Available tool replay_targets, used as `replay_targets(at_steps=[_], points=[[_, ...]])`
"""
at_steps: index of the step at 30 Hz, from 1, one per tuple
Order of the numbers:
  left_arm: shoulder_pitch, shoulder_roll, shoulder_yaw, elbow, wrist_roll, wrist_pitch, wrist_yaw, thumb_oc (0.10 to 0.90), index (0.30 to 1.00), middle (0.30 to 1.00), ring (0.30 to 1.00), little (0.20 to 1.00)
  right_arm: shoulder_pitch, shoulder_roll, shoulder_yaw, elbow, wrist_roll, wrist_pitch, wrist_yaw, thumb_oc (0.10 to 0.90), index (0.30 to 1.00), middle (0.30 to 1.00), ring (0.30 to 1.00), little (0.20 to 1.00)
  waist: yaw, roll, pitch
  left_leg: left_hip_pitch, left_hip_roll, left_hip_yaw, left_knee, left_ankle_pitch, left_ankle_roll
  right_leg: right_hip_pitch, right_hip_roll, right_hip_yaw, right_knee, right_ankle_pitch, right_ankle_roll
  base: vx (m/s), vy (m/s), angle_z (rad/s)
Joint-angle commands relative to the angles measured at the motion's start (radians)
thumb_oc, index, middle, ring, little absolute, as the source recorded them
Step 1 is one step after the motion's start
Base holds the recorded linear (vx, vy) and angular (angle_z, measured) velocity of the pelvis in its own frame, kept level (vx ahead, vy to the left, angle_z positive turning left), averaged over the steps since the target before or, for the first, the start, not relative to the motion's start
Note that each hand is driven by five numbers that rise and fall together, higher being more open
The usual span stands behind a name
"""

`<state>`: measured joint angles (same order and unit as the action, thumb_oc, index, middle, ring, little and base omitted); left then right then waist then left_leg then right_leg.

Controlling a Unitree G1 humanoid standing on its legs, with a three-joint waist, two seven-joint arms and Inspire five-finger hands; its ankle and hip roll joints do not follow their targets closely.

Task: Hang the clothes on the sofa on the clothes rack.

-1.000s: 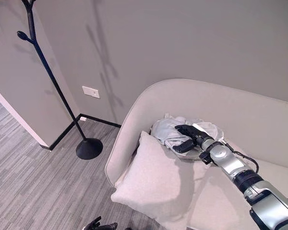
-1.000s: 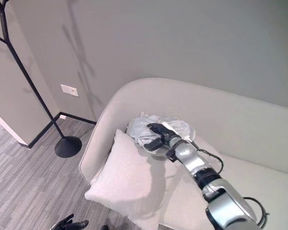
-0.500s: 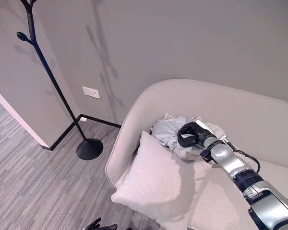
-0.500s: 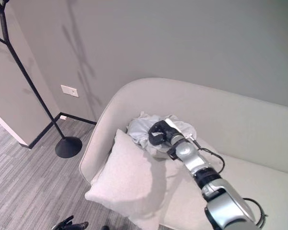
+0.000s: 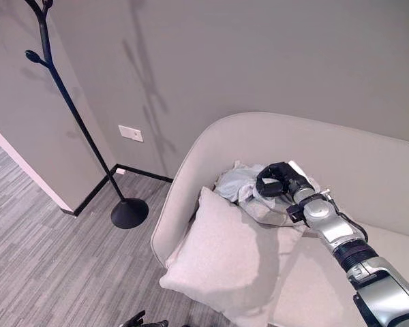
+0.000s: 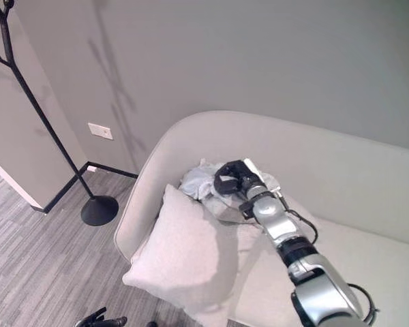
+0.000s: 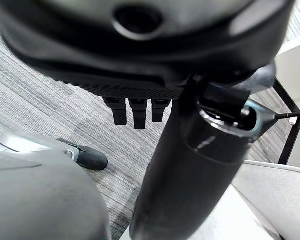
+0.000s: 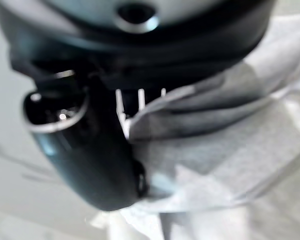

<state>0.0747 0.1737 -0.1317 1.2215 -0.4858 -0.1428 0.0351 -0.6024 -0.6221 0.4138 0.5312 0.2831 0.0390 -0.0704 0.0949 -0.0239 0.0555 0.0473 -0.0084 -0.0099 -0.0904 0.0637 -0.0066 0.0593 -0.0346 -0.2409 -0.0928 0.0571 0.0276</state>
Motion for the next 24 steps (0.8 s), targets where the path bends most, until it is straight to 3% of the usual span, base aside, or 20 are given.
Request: replay_targets(at_steps=[1, 6, 11, 15, 24], points=[[-0.041, -0.046, -0.083, 0.077, 0.046, -0.001, 0.007, 0.800, 0.900, 0.900, 0.900, 0.900, -0.159, -0.065, -0.060, -0.097, 0.063, -0.140, -0.069, 0.400, 0.300, 0.300, 0.300, 0.300, 0.012, -0.047, -0.040, 0.015, 0.020, 0.052, 0.003, -0.087, -0.025, 0.031, -0.063, 0.022, 0.006, -0.046, 0.070, 0.00, 0.000, 0.00], [-0.034, -0.047, -0.075, 0.081, 0.050, 0.002, 0.011, 0.800, 0.900, 0.900, 0.900, 0.900, -0.149, -0.086, -0.079, -0.180, 0.124, -0.164, -0.069, 0.400, 0.300, 0.300, 0.300, 0.300, 0.014, -0.047, -0.045, 0.020, 0.022, 0.052, 0.003, -0.089, -0.027, 0.035, -0.063, 0.019, 0.006, -0.049, 0.068, 0.00, 0.000, 0.00], [-0.028, -0.047, -0.058, 0.057, -0.002, 0.000, 0.029, 0.800, 0.900, 0.900, 0.900, 0.900, -0.169, -0.080, -0.100, -0.243, 0.293, -0.204, -0.077, 0.400, 0.300, 0.300, 0.300, 0.300, 0.020, -0.052, -0.048, 0.024, 0.022, 0.051, 0.003, -0.090, -0.029, 0.037, -0.061, 0.017, 0.006, -0.047, 0.068, 0.00, 0.000, 0.00], [-0.037, -0.035, -0.057, -0.001, -0.022, -0.017, 0.052, 0.800, 0.900, 0.900, 0.900, 0.900, -0.217, -0.094, -0.098, -0.278, 0.347, -0.225, -0.092, 0.400, 0.300, 0.300, 0.300, 0.300, 0.020, -0.053, -0.050, 0.025, 0.022, 0.053, 0.003, -0.090, -0.031, 0.038, -0.061, 0.016, 0.006, -0.048, 0.068, 0.00, 0.000, 0.00], [-0.072, 0.056, -0.095, -0.491, -0.069, -0.092, 0.135, 0.800, 0.900, 0.900, 0.900, 0.900, -0.443, -0.120, -0.056, -0.329, 0.376, -0.260, -0.172, 0.400, 0.300, 0.300, 0.300, 0.300, 0.019, -0.054, -0.064, 0.022, 0.022, 0.056, 0.003, -0.092, -0.028, 0.043, -0.062, 0.014, 0.006, -0.054, 0.069, 0.00, 0.000, 0.00]])
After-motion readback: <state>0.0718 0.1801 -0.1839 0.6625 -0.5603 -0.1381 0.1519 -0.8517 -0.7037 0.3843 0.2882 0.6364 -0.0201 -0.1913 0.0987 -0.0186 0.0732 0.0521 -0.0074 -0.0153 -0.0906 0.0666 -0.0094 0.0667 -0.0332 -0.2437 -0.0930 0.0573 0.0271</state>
